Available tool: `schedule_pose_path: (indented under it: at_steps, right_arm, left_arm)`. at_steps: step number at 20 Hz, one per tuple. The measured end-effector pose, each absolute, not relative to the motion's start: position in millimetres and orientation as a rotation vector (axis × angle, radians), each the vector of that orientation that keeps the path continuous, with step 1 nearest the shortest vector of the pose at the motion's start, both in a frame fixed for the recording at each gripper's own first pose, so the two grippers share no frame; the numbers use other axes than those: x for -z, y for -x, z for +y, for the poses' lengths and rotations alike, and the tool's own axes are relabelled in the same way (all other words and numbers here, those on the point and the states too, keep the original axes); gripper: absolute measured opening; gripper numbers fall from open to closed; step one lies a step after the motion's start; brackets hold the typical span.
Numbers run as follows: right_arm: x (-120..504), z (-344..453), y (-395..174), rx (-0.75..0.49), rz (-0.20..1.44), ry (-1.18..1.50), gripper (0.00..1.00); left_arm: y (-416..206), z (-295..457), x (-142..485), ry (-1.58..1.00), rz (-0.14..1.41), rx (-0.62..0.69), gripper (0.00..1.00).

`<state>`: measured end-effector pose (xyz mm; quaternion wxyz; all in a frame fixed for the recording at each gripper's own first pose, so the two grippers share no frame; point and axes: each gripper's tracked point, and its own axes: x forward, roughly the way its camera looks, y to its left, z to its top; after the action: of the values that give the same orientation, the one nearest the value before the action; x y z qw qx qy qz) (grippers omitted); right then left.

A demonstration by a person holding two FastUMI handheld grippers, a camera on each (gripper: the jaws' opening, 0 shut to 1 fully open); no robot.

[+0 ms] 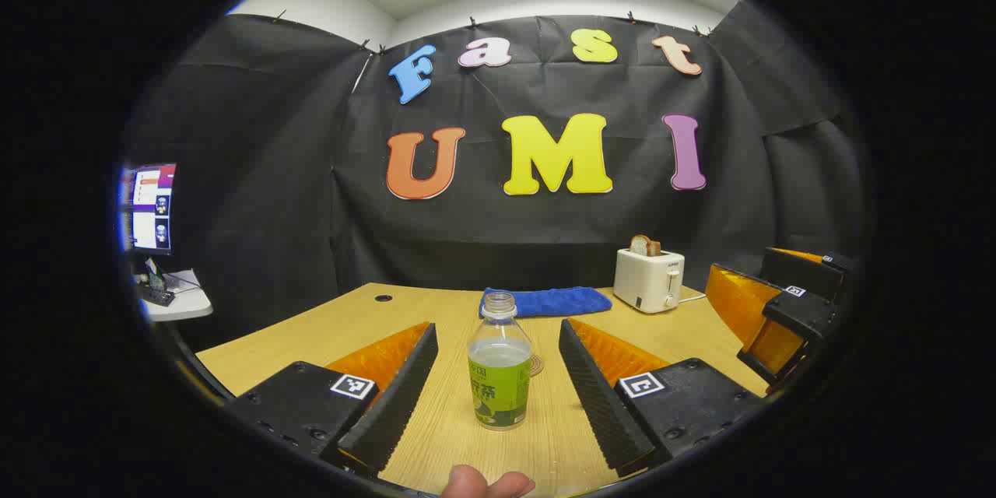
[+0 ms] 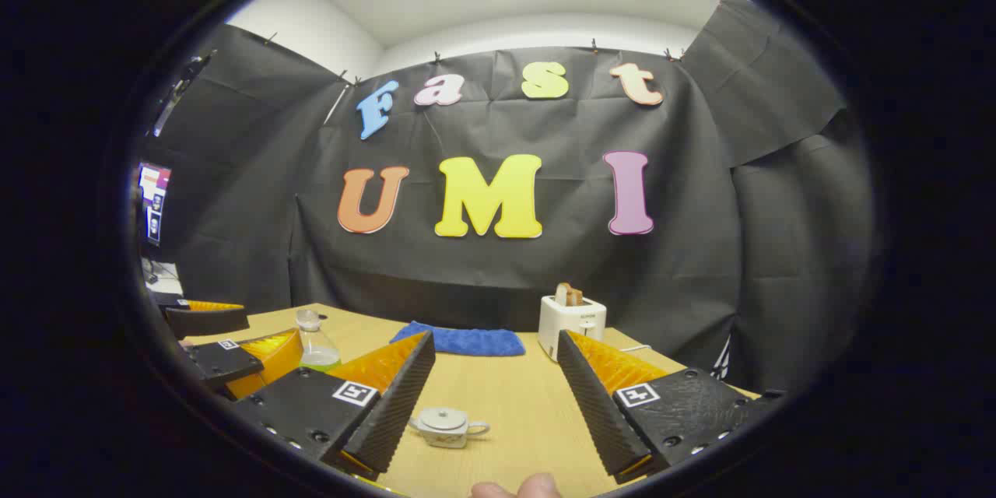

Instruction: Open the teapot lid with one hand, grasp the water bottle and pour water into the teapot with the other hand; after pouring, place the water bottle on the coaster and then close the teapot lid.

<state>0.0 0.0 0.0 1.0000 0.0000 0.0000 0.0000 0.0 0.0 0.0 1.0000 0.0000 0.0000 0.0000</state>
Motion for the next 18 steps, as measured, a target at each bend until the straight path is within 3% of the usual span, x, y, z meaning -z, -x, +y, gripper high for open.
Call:
schedule_pose_path:
  at_steps: [18]
  right_arm:
    - [14, 12, -6, -0.041, 0.052, -0.004, 0.97]
  left_arm:
    - [-6, 9, 8, 0.013, 0.012, -0.013, 0.98]
